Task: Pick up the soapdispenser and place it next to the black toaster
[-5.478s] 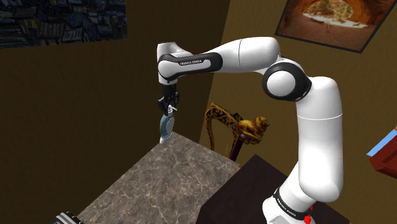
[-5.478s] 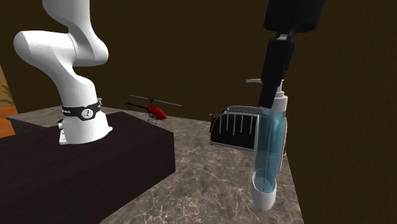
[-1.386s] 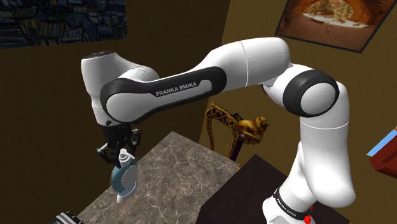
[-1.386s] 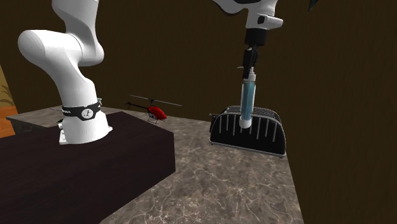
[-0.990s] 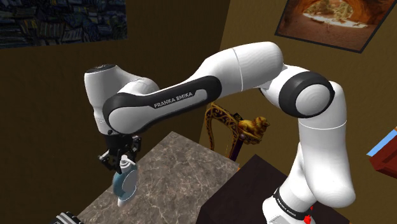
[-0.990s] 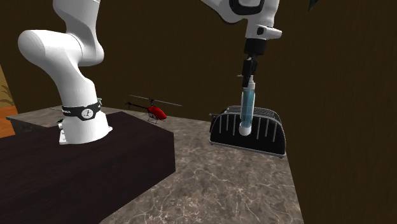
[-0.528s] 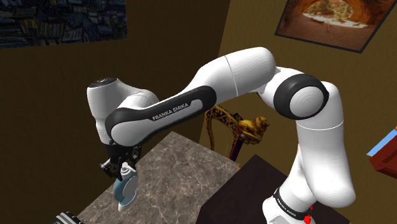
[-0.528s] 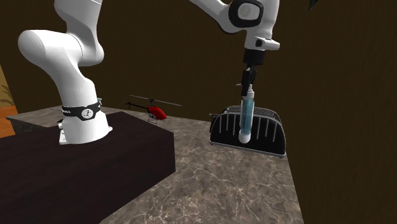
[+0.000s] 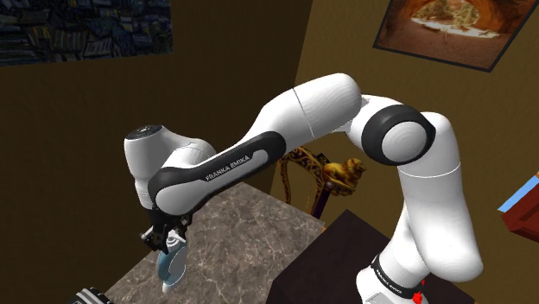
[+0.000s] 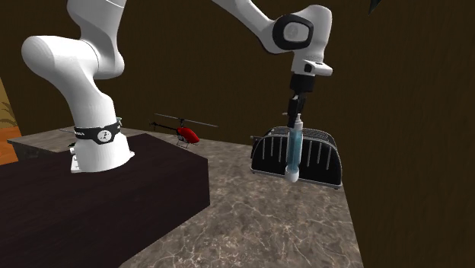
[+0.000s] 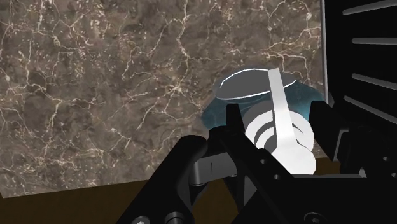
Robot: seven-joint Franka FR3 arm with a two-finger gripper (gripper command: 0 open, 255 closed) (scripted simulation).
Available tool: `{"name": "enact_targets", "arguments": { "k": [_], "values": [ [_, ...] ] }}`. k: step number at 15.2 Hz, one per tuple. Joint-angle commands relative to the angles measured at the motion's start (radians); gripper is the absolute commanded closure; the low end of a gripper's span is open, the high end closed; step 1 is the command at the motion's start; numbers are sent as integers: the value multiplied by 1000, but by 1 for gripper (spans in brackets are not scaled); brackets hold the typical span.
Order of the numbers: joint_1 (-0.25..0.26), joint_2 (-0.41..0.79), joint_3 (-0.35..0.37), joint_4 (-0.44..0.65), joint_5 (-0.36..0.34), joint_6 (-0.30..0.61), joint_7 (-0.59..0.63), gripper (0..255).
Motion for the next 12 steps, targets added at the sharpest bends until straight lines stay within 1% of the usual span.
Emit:
{"name": "enact_targets", "arguments": {
  "k": [1,12],
  "values": [
    [2,13,-2,-5,-4,18,2,255],
    [14,100,-20,-22,-27,120,10,255]
  ]
}}
